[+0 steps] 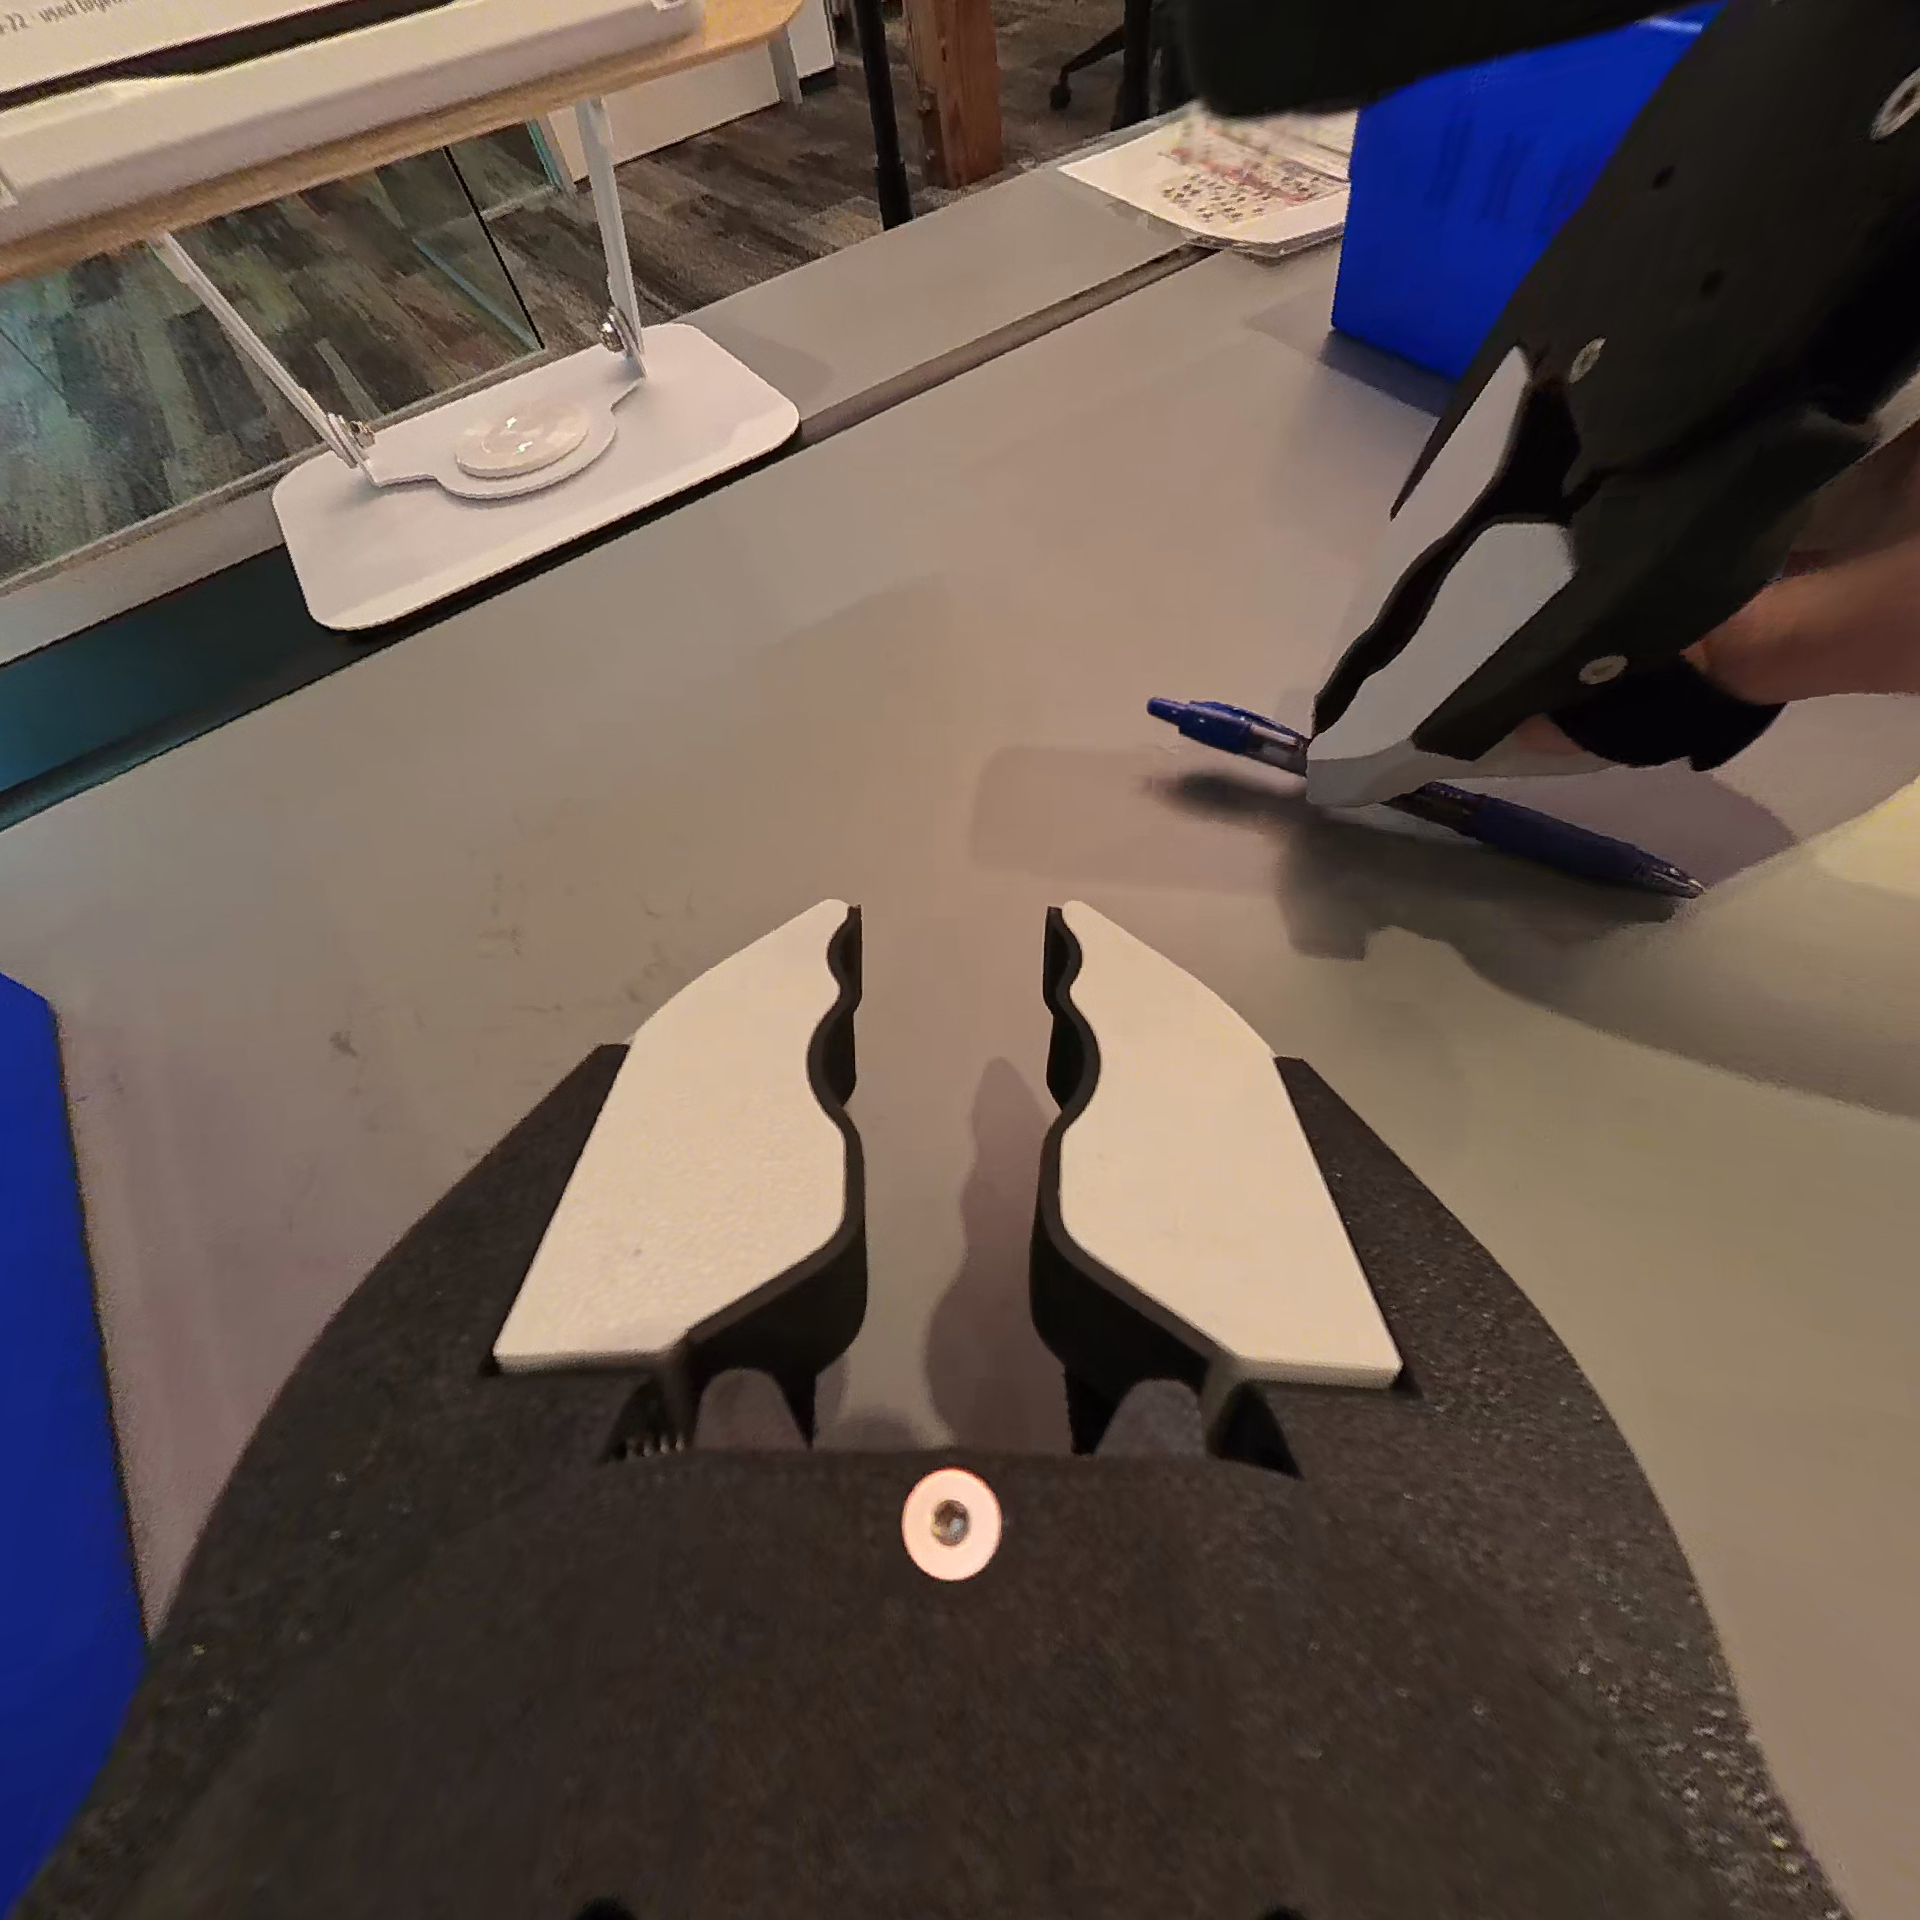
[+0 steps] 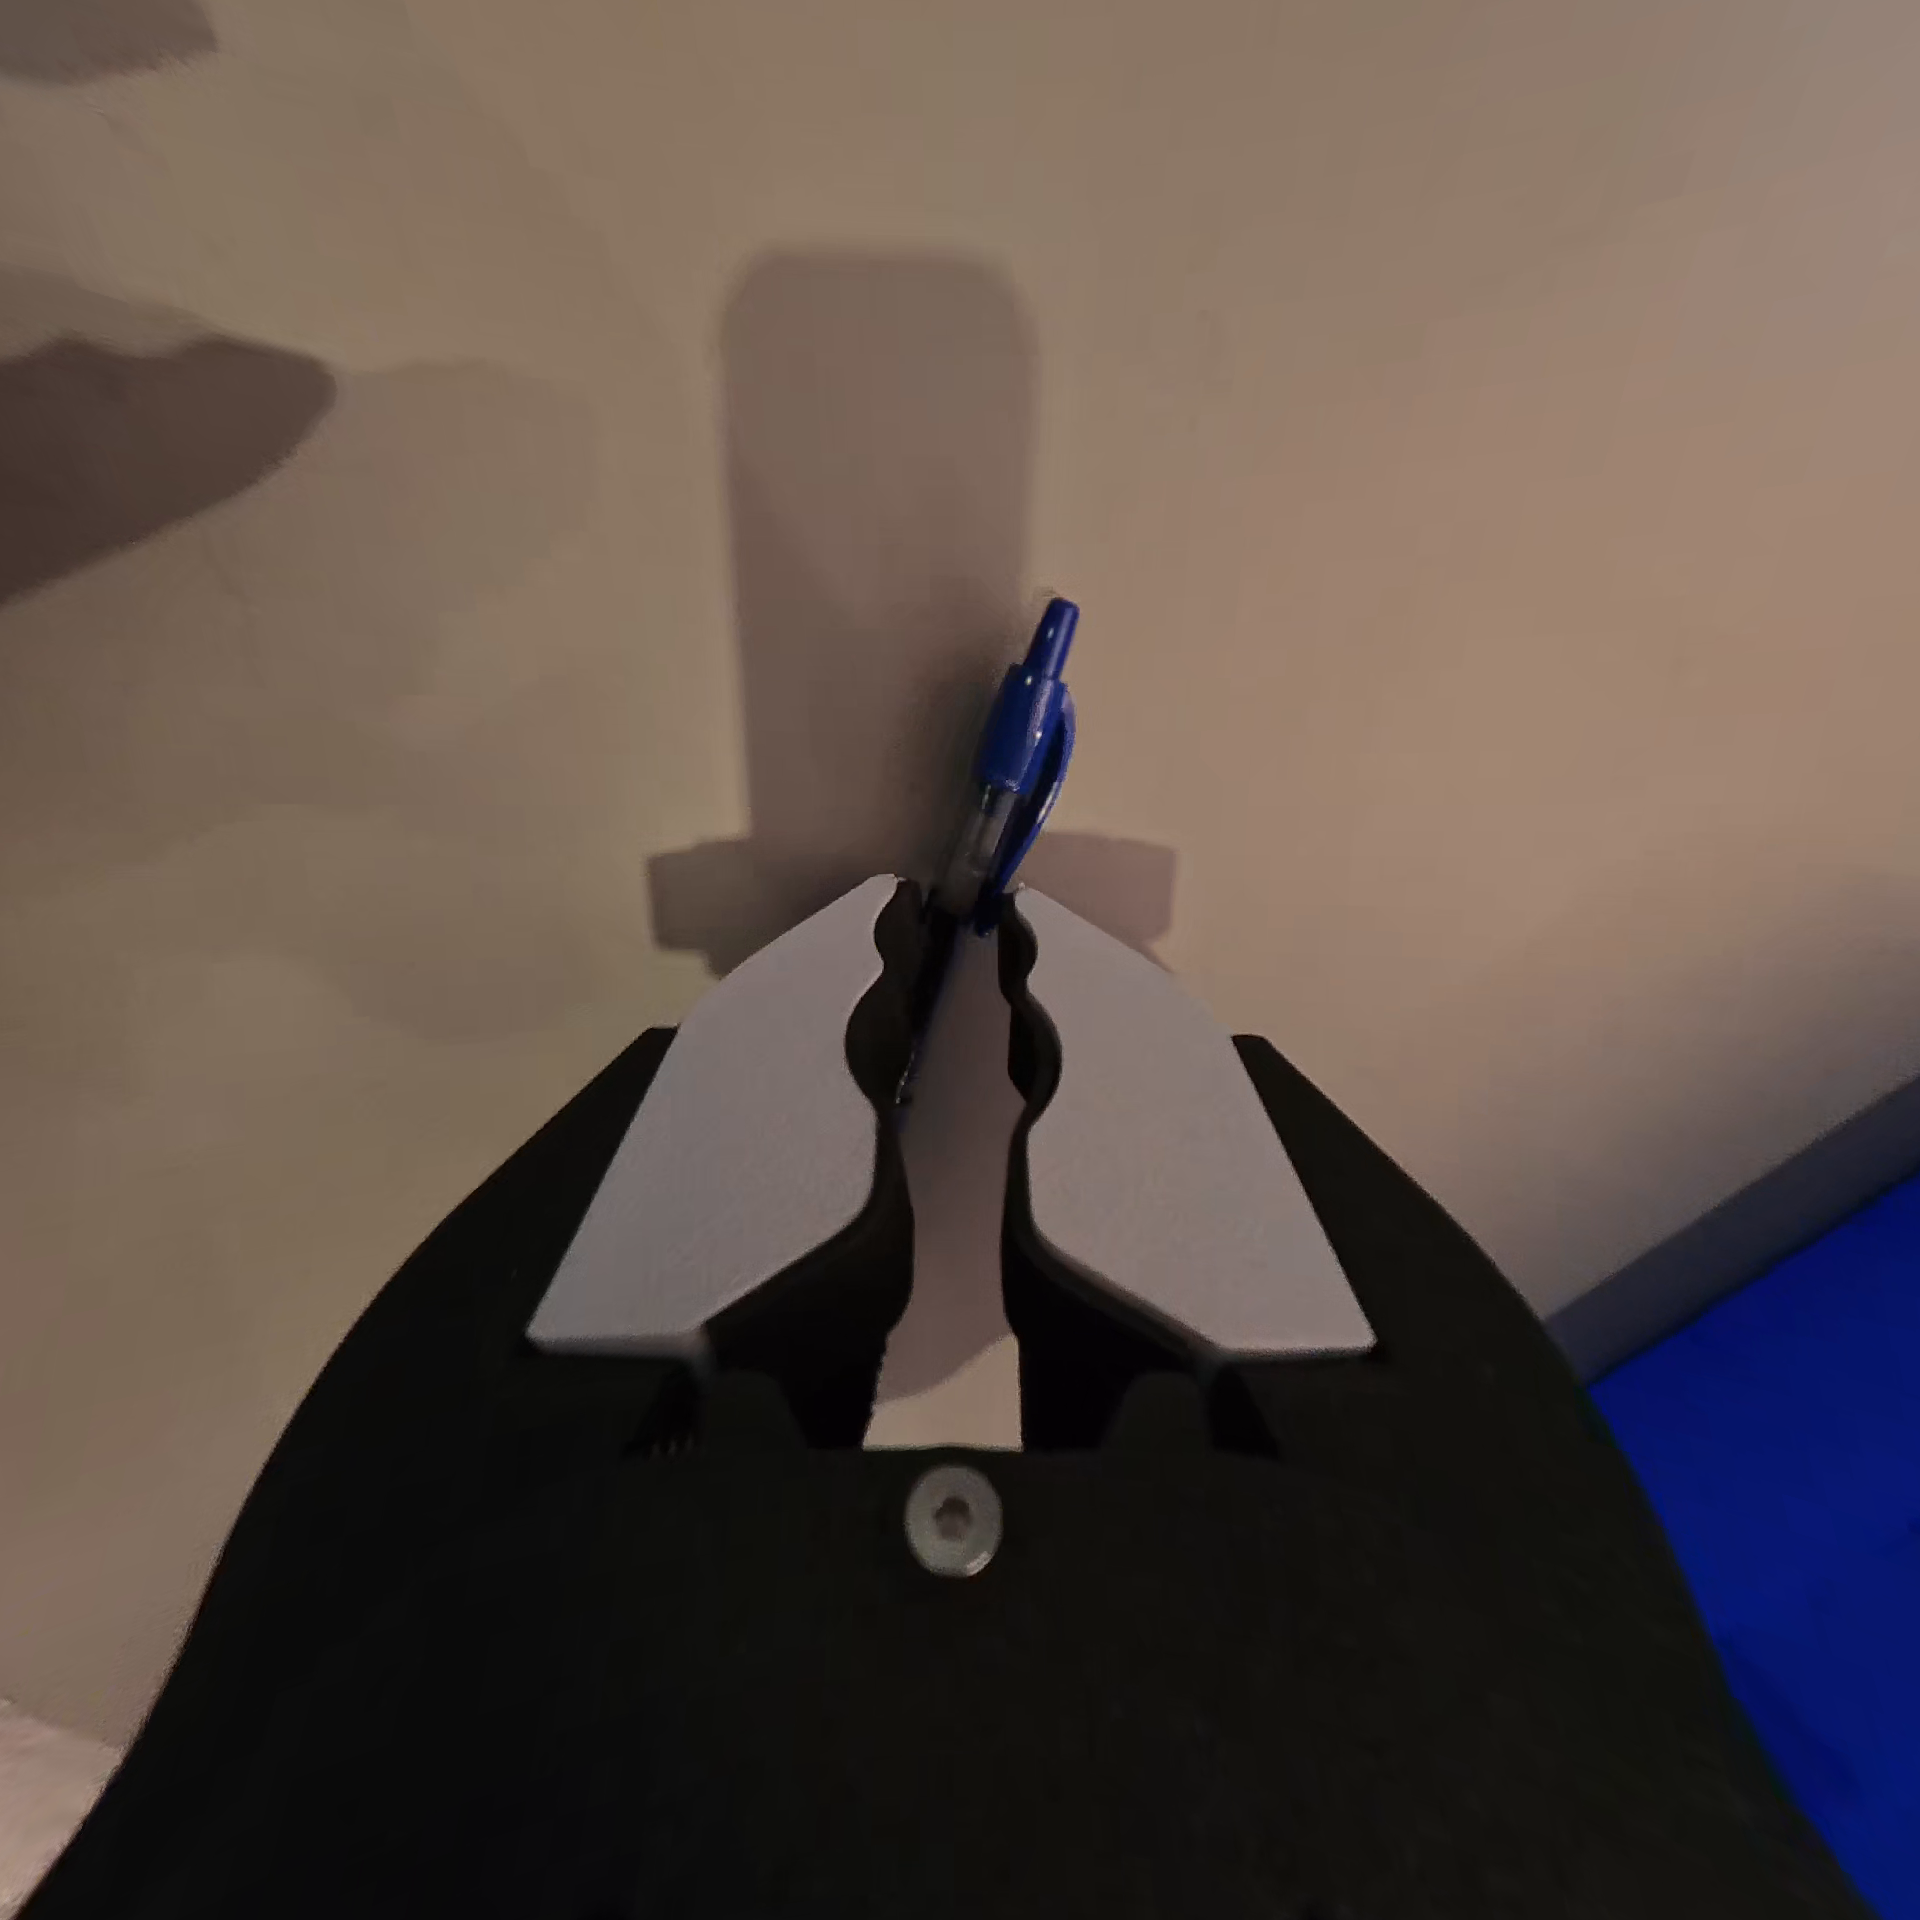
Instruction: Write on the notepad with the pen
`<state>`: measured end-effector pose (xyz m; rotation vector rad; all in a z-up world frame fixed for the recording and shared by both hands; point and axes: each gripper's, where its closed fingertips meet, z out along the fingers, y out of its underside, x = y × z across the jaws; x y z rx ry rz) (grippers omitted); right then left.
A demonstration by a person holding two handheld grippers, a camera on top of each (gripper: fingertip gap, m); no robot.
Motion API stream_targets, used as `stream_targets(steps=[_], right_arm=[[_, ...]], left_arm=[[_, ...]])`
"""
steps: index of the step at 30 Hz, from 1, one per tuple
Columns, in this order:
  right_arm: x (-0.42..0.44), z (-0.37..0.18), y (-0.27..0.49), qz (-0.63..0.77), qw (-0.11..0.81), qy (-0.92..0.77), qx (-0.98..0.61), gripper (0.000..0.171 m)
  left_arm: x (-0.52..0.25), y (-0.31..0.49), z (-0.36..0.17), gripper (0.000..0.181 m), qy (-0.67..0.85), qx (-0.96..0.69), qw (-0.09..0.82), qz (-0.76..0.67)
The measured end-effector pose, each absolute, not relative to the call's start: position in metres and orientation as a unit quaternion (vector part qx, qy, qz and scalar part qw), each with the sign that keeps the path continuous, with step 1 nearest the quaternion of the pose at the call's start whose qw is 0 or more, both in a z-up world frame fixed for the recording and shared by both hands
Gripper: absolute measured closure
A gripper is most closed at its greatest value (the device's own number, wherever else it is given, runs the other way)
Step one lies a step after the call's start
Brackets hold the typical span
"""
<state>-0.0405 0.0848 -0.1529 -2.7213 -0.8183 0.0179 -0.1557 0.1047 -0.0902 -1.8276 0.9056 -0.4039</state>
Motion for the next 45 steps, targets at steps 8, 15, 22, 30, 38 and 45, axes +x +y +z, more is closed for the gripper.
stream_targets(steps=[8,15,22,30,38,45], right_arm=[[-0.049,-0.124,0.077,0.108,0.165,-0.261,-0.945,0.158],[-0.036,-0.089,0.08,0.128,0.191,-0.25,-0.941,0.158],[0.071,0.076,0.097,0.032,0.297,-0.175,-0.938,0.158],[0.205,-0.001,0.083,0.039,0.186,-0.026,-0.981,0.158],[0.225,-0.109,0.073,0.077,0.09,0.013,-0.993,0.158],[0.237,-0.135,0.076,0.028,0.058,0.0,-0.998,0.158]], left_arm=[[-0.155,0.105,-0.095,0.148,0.38,-0.762,0.499,-0.163],[-0.154,0.104,-0.095,0.148,0.382,-0.76,0.499,-0.167],[-0.15,0.101,-0.097,0.148,0.39,-0.759,0.493,-0.169],[-0.145,0.097,-0.1,0.148,0.402,-0.756,0.49,-0.166],[-0.141,0.095,-0.107,0.148,0.412,-0.758,0.478,-0.166],[-0.141,0.094,-0.108,0.148,0.415,-0.758,0.475,-0.165]])
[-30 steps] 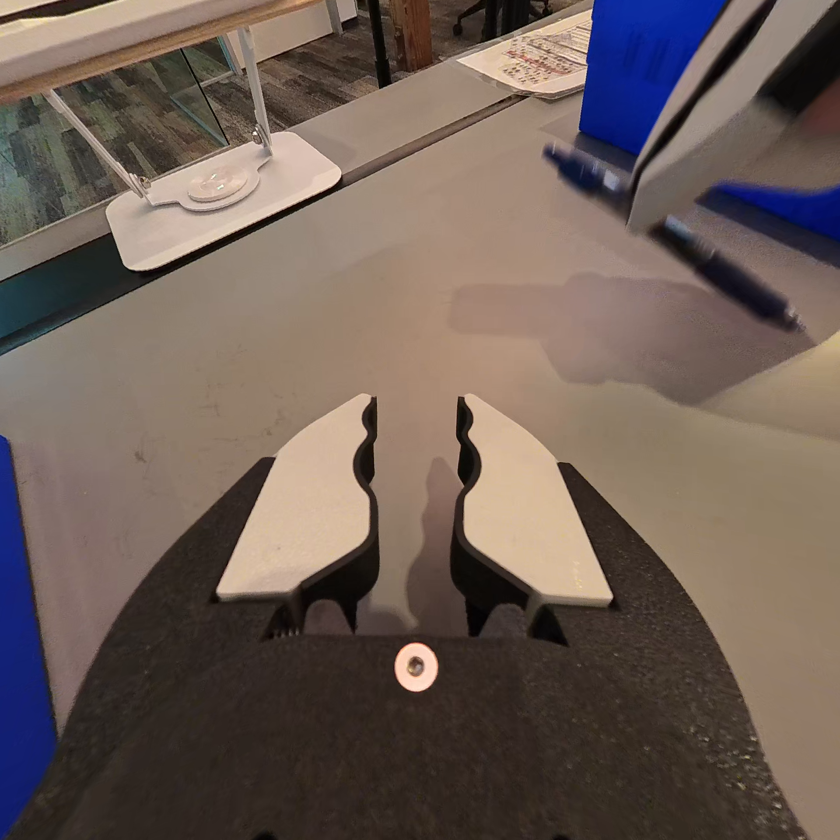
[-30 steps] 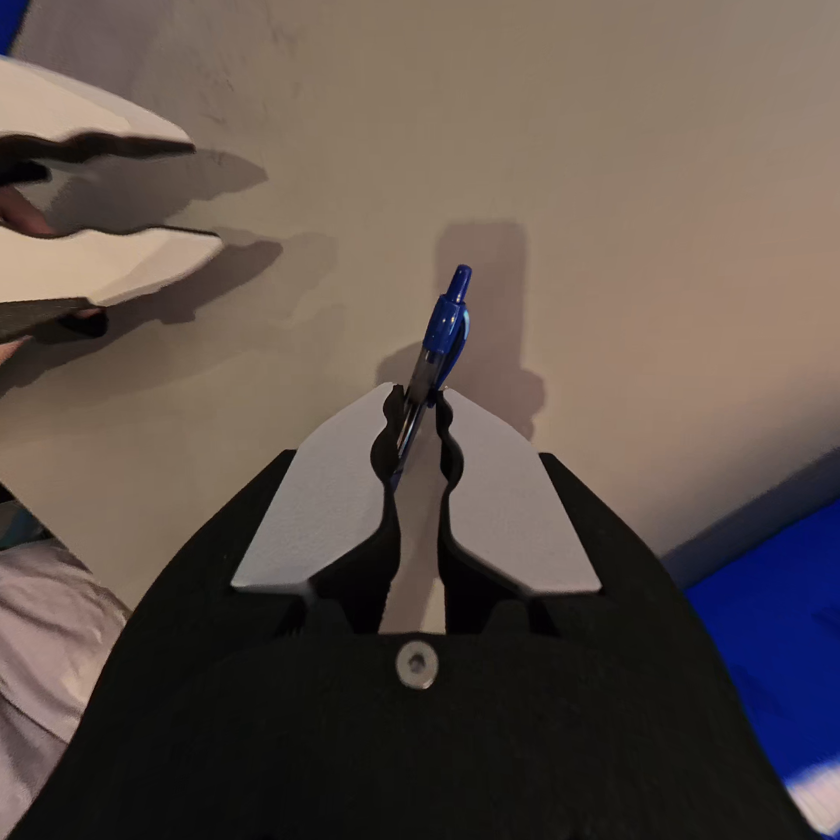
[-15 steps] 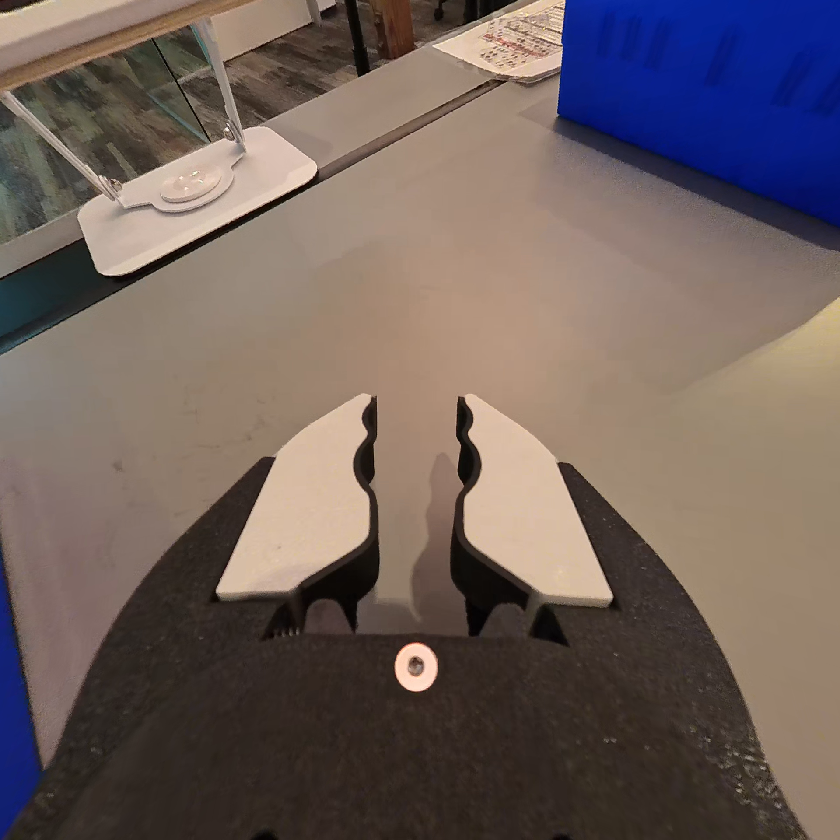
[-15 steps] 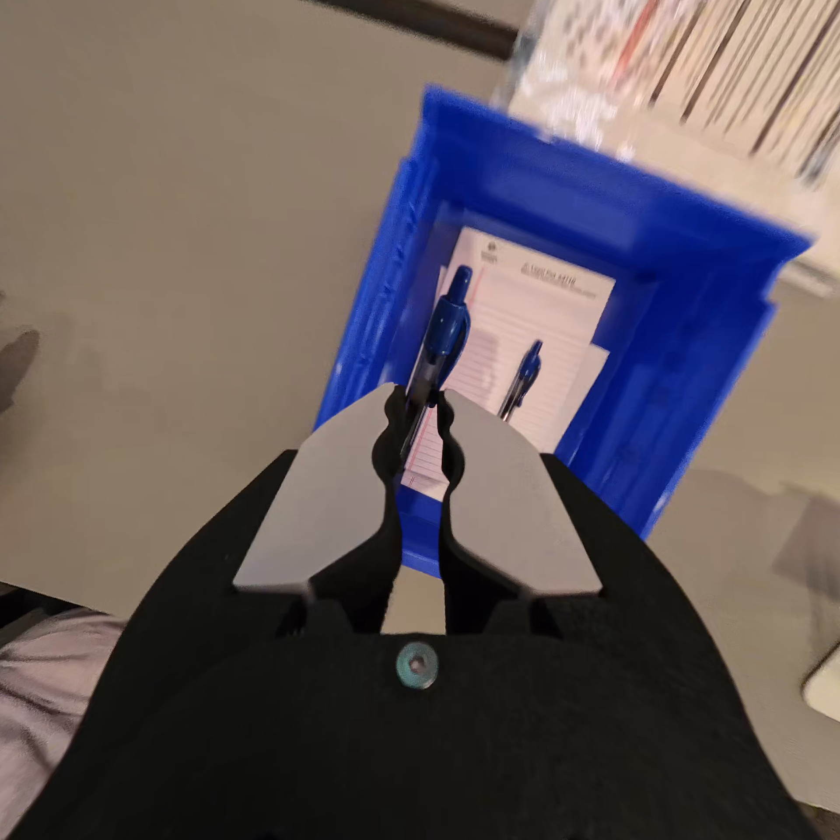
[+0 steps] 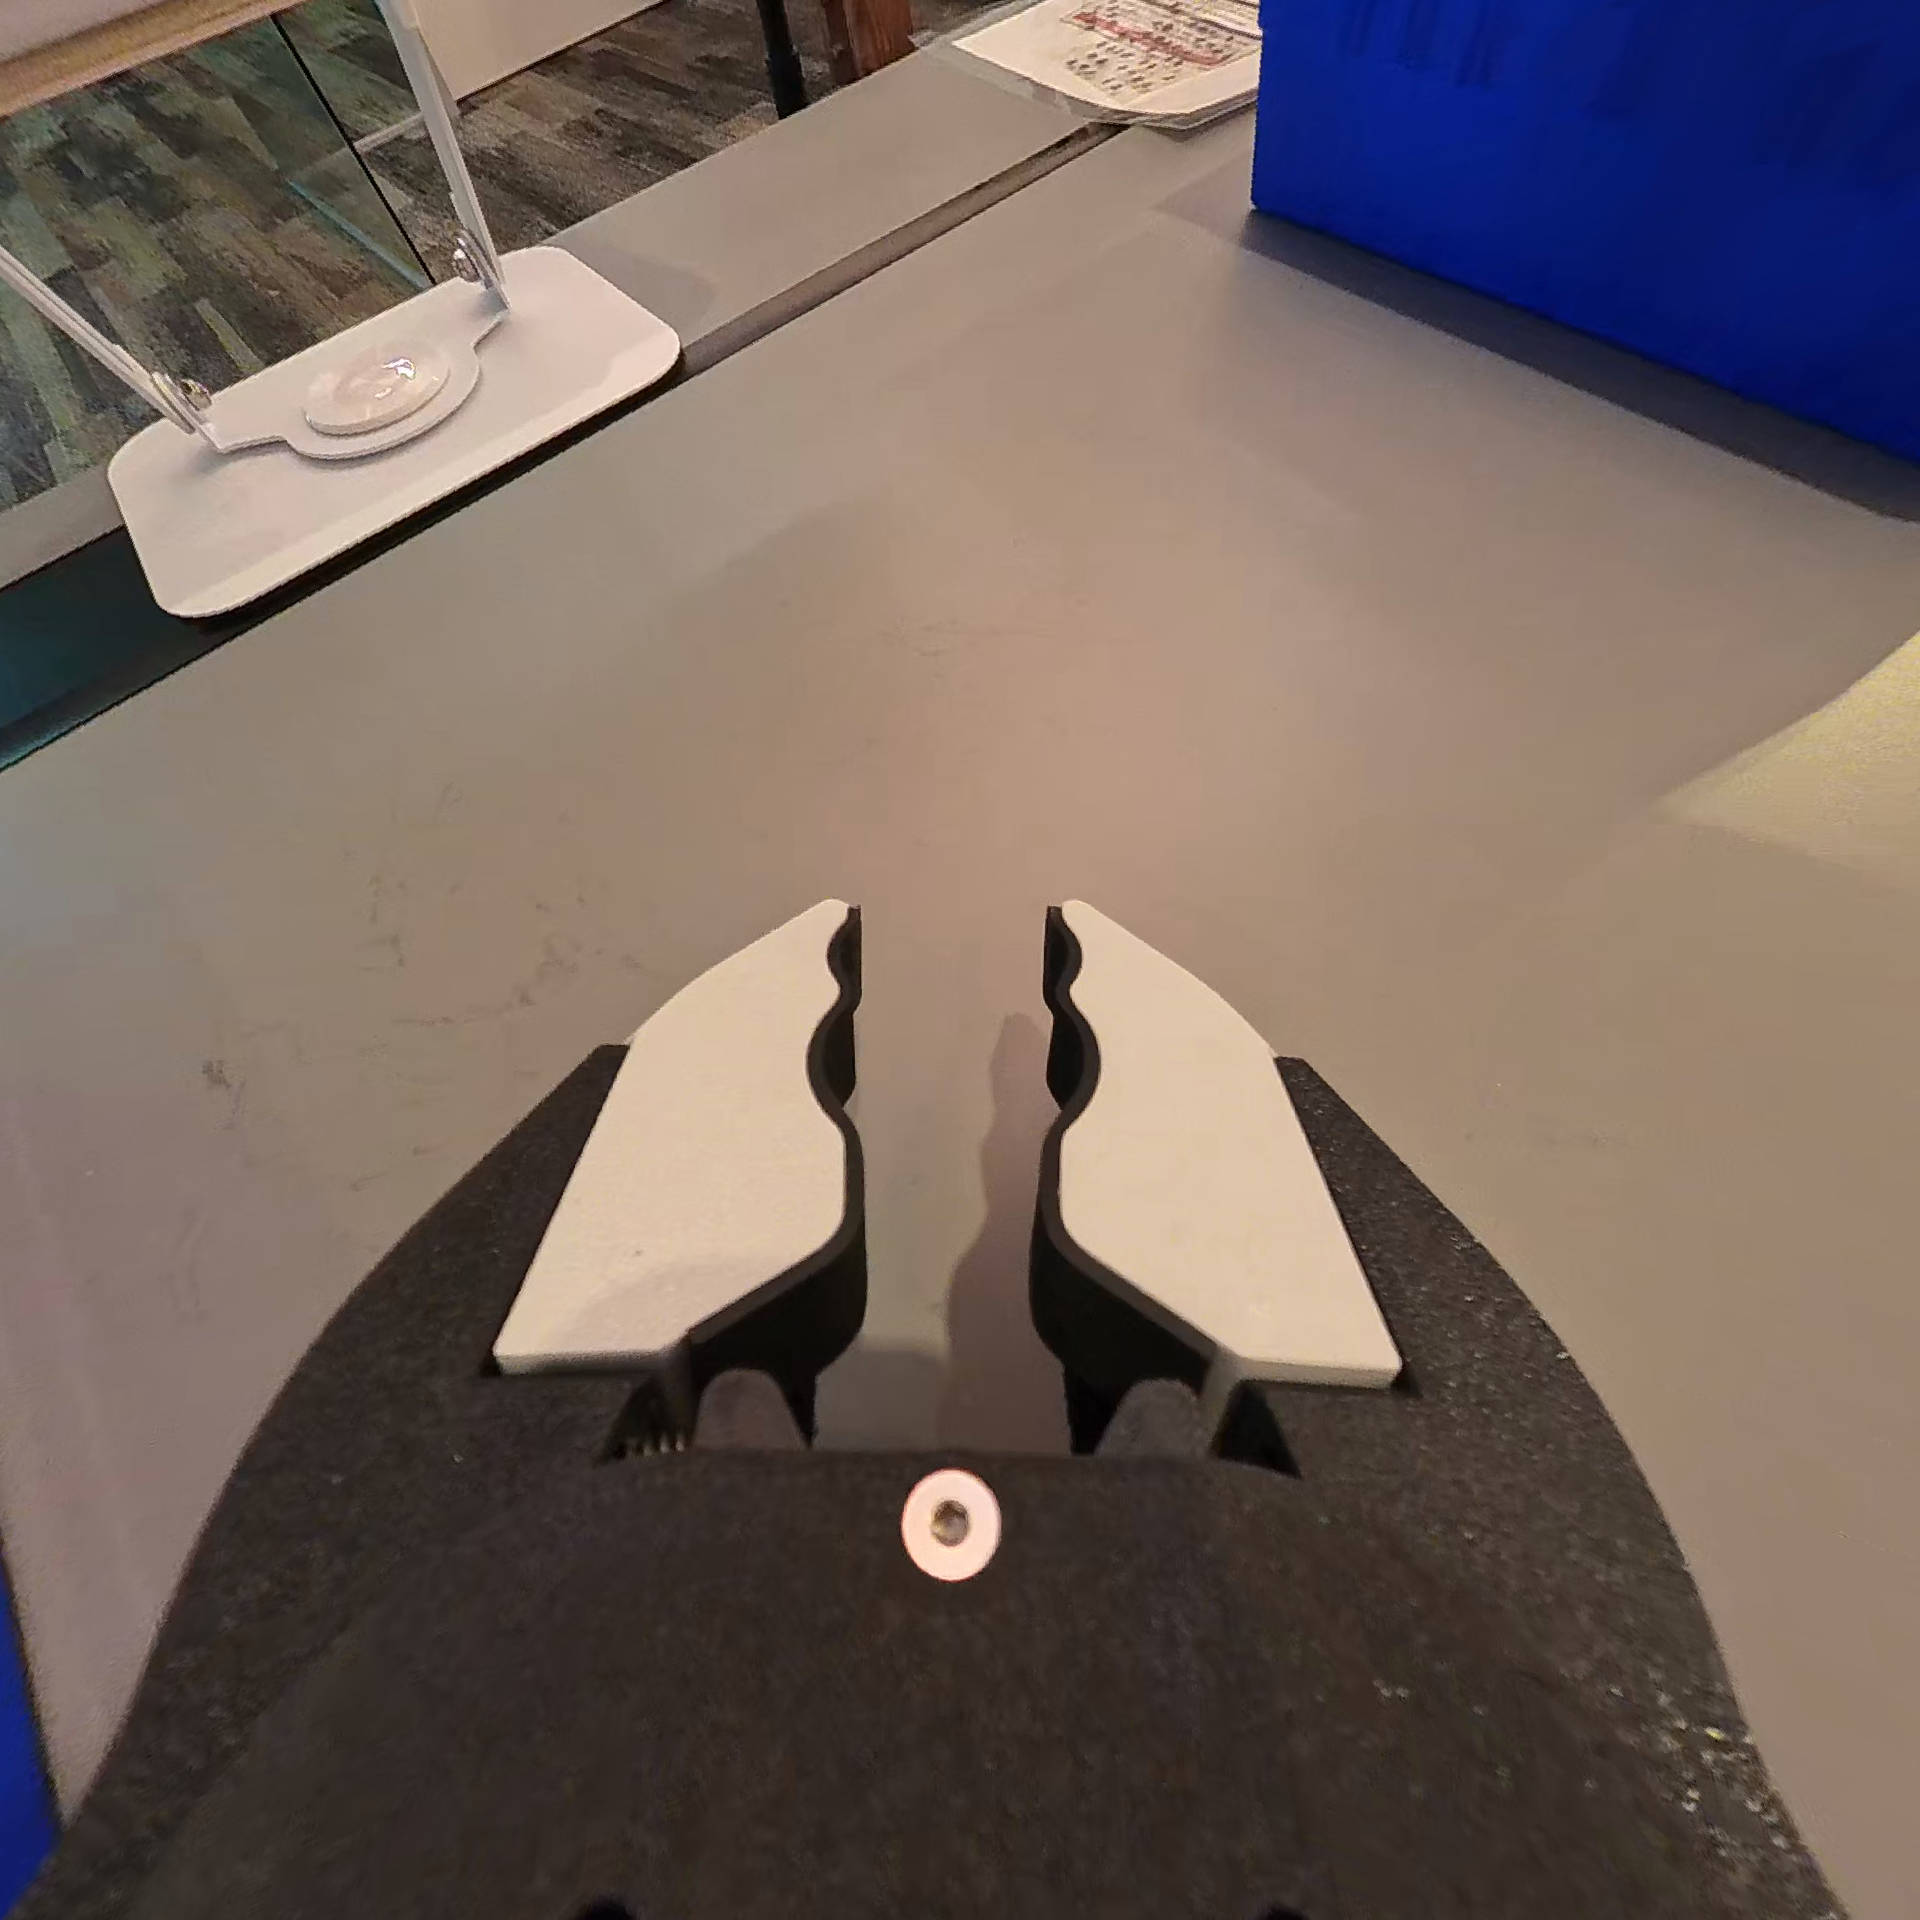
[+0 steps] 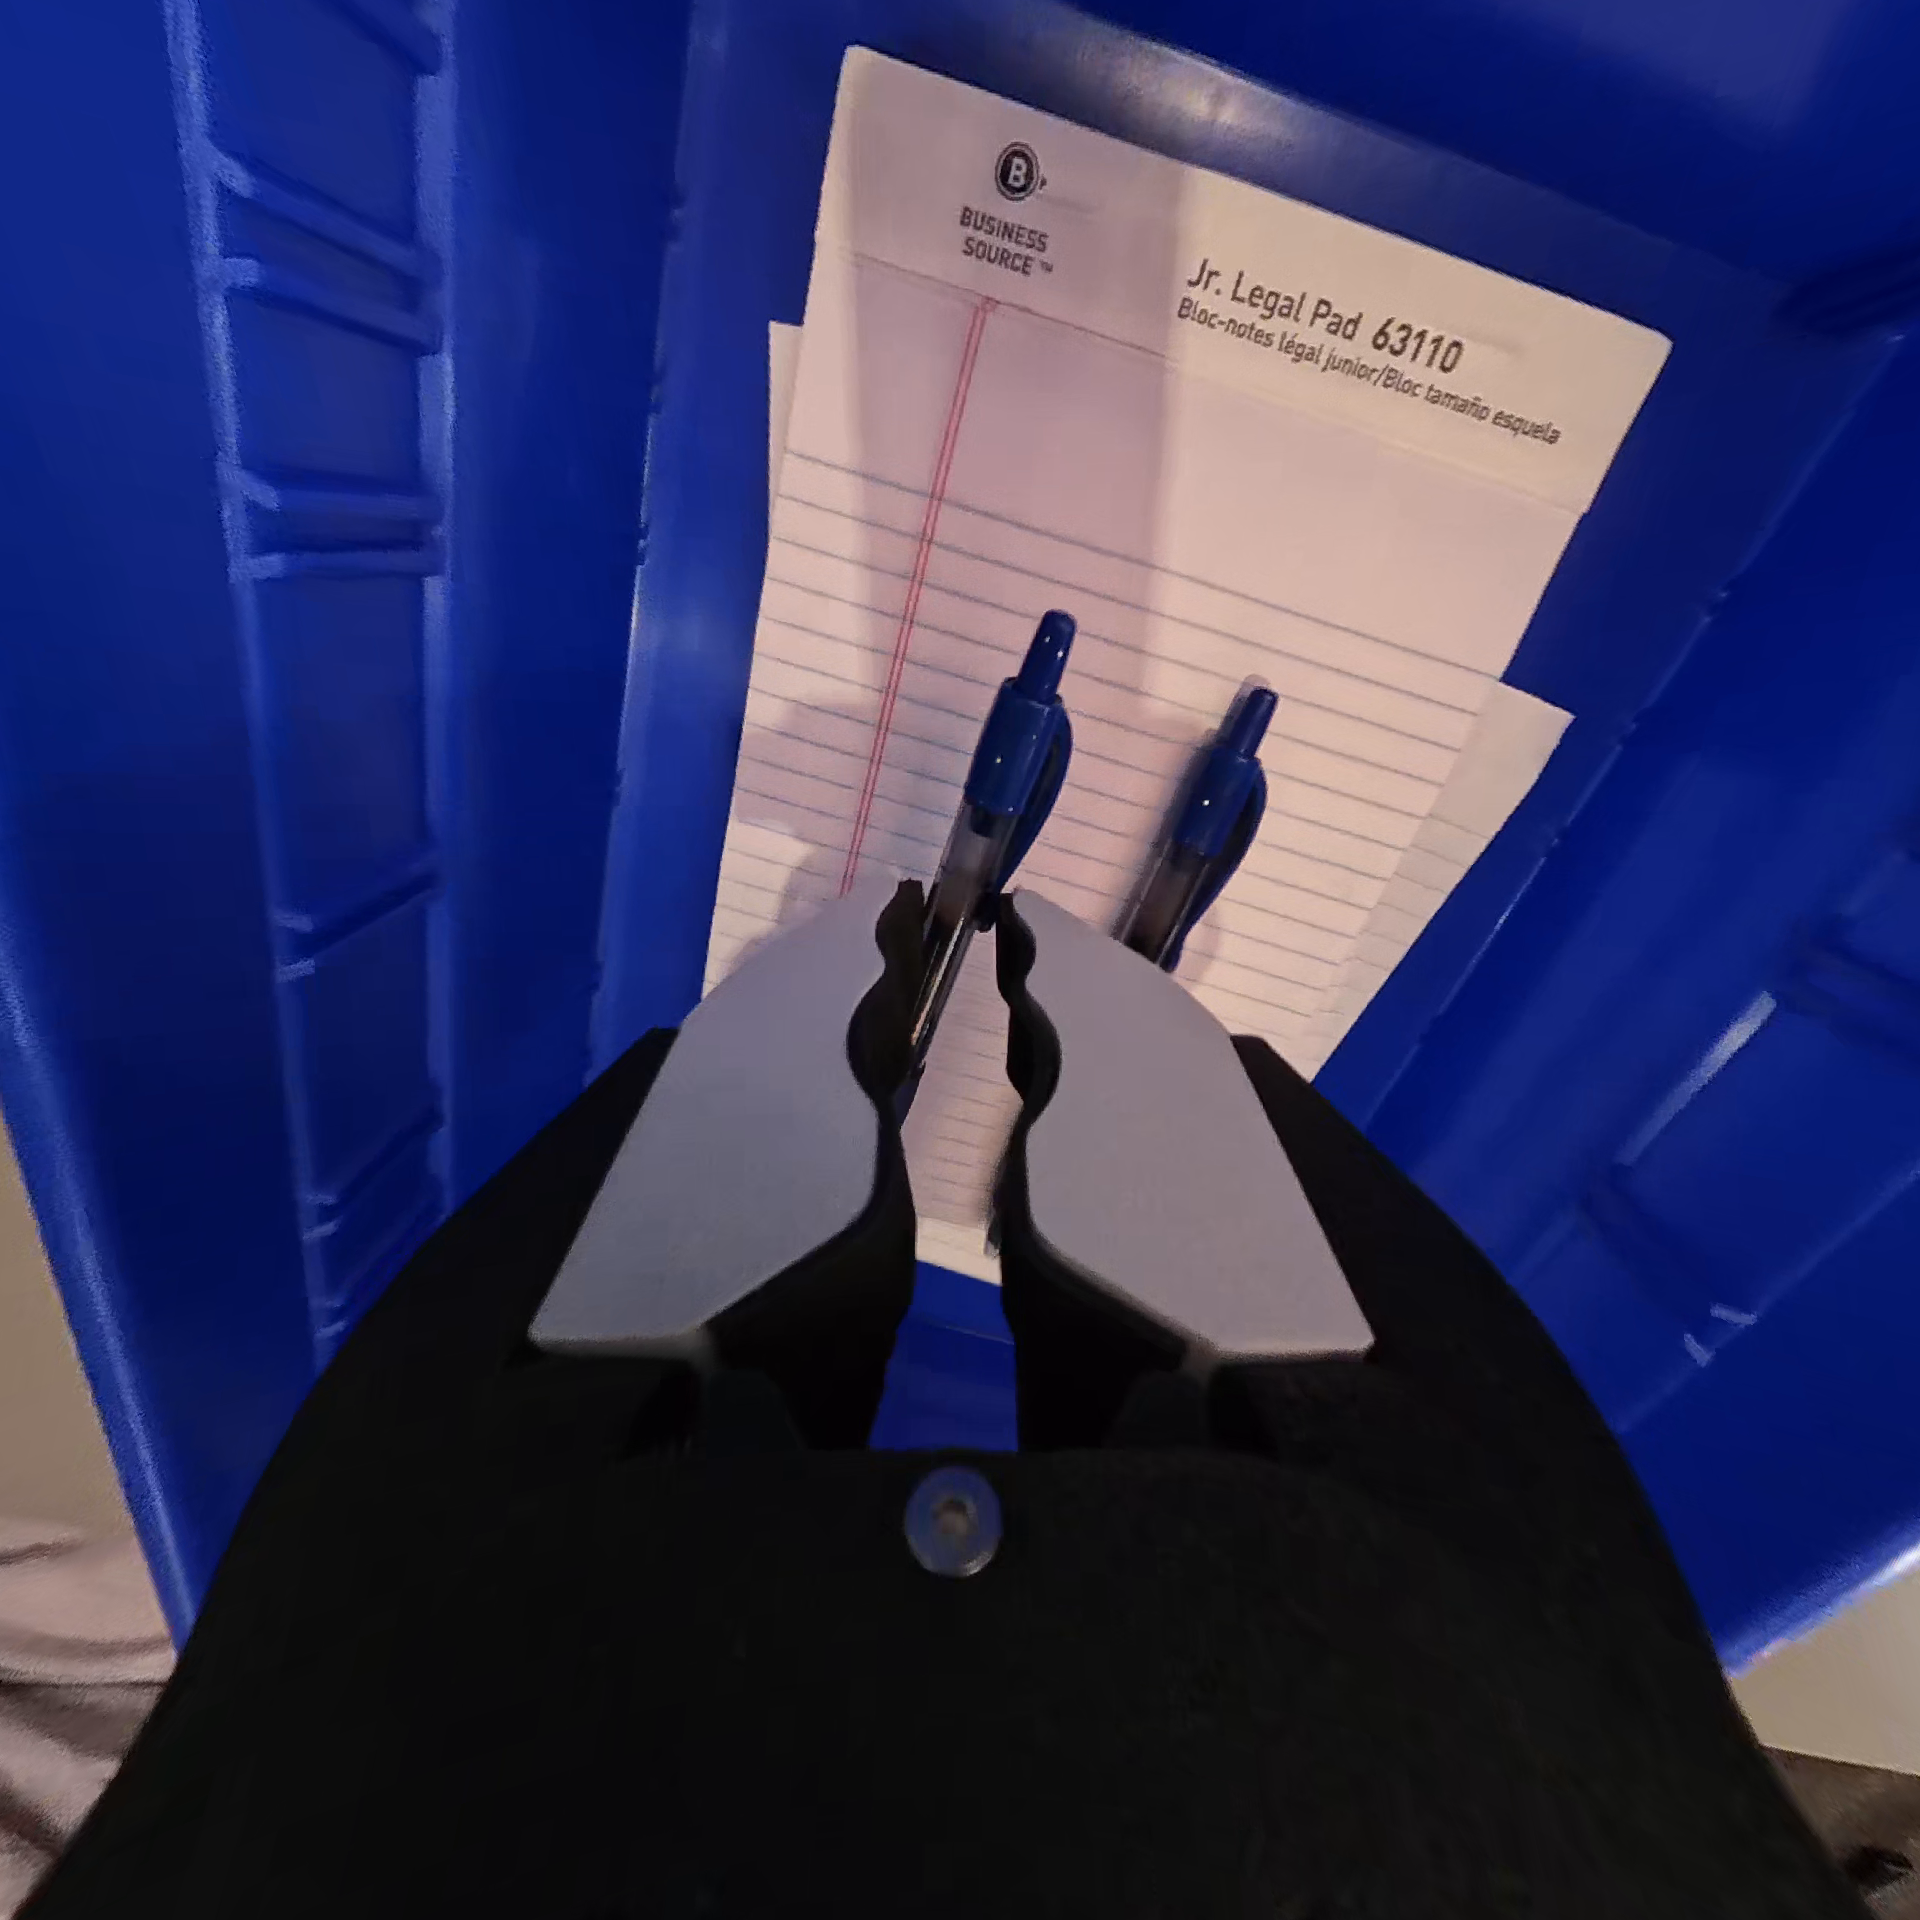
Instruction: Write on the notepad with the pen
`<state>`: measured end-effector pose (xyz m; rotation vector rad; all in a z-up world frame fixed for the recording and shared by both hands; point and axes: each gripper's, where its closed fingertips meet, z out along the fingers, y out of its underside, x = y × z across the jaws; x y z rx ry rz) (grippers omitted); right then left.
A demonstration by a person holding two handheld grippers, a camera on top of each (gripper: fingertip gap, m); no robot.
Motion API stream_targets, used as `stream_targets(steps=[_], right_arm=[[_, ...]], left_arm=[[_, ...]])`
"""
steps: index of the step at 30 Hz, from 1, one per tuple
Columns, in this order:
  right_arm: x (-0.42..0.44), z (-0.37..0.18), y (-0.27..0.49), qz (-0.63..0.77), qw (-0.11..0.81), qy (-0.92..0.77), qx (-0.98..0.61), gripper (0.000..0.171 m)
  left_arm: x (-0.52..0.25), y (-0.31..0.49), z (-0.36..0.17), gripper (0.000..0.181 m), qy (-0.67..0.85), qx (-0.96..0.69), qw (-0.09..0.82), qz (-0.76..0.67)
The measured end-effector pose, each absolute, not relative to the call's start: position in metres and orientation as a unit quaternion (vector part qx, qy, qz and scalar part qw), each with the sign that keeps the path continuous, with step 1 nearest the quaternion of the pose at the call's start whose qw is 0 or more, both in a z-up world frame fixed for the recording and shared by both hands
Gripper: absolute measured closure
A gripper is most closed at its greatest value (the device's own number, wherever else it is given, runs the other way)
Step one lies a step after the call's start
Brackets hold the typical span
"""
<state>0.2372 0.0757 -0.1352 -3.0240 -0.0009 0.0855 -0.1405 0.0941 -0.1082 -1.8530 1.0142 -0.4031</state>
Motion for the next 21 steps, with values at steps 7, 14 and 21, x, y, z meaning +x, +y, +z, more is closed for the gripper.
stream_targets(steps=[7,14,21], right_arm=[[0.243,-0.147,0.074,0.006,0.039,-0.008,-0.999,0.158],[0.242,-0.152,0.075,0.013,0.043,-0.009,-0.999,0.158],[0.243,-0.153,0.076,0.022,0.06,-0.003,-0.998,0.158]], left_arm=[[-0.141,0.094,-0.108,0.148,0.415,-0.759,0.474,-0.166],[-0.141,0.095,-0.109,0.148,0.416,-0.759,0.474,-0.164],[-0.14,0.094,-0.108,0.148,0.415,-0.758,0.475,-0.165]])
